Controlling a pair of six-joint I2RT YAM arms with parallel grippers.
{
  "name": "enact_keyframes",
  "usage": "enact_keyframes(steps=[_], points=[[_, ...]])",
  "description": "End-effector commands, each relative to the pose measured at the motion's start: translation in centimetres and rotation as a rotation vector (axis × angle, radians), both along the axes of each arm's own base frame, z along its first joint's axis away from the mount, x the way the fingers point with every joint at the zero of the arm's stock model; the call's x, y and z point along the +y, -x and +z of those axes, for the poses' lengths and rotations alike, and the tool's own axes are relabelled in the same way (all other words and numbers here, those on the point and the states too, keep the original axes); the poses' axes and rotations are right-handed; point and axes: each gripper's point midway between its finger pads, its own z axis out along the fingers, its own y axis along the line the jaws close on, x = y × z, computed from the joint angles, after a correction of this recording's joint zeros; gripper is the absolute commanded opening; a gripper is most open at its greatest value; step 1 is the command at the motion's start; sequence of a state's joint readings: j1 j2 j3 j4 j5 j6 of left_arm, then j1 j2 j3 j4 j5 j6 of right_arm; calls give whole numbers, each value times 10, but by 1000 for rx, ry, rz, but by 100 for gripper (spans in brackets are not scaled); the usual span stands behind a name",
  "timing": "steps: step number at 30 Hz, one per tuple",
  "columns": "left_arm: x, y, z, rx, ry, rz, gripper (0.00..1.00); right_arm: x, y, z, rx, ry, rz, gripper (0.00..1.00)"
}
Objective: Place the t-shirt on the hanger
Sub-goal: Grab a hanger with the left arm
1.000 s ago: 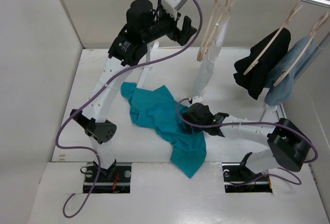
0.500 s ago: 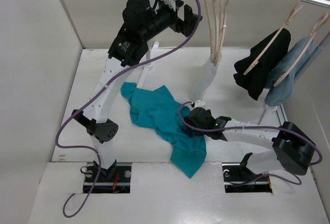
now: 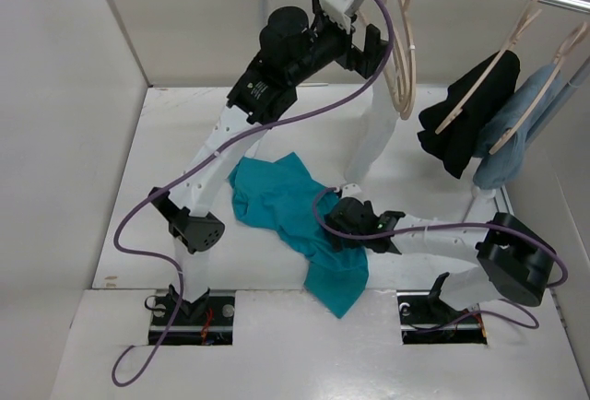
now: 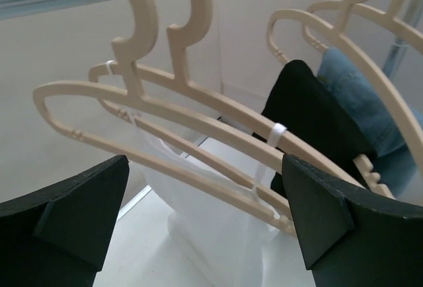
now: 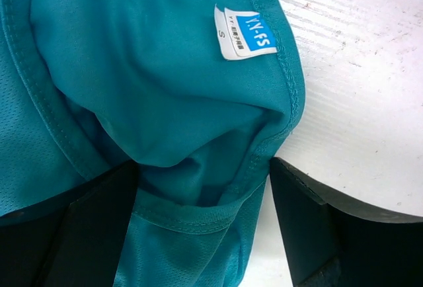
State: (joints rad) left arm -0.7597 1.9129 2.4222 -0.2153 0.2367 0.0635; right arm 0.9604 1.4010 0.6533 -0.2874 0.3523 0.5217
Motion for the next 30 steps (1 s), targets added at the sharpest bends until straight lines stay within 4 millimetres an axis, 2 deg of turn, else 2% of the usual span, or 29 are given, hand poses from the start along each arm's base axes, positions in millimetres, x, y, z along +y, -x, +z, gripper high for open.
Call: enact_keyframes(steps=[1, 6, 7, 8, 12, 14, 16, 18, 22, 25, 30], points=[[16, 1, 45, -73, 123, 83, 100, 3, 7, 2, 9, -31, -8, 85], [5, 10, 54, -100, 167, 120, 100, 0, 10, -4, 21, -28, -4, 85], [3, 7, 53, -91, 182, 130, 100, 0, 10, -4, 21, -28, -4, 85], [0, 13, 59, -96, 206, 108, 100, 2, 9, -3, 16, -35, -3, 85], [-4, 11, 46, -85, 157, 122, 97, 4, 11, -3, 20, -47, -12, 85], [-9, 4, 22, -44, 107, 134, 93, 1, 14, -5, 25, -48, -19, 85], [-10, 3, 11, -23, 79, 134, 92, 0, 14, -5, 21, -55, -19, 85], [-14, 12, 12, -15, 87, 115, 92, 0, 15, -5, 18, -68, -26, 85], [-17, 17, 15, -38, 83, 158, 92, 0, 15, -7, 23, -60, -26, 85], [-14, 9, 10, -29, 77, 224, 92, -3, 17, -11, 28, -51, -27, 85], [-5, 4, 14, -25, 92, 279, 88, -3, 17, -9, 18, -75, -34, 85]])
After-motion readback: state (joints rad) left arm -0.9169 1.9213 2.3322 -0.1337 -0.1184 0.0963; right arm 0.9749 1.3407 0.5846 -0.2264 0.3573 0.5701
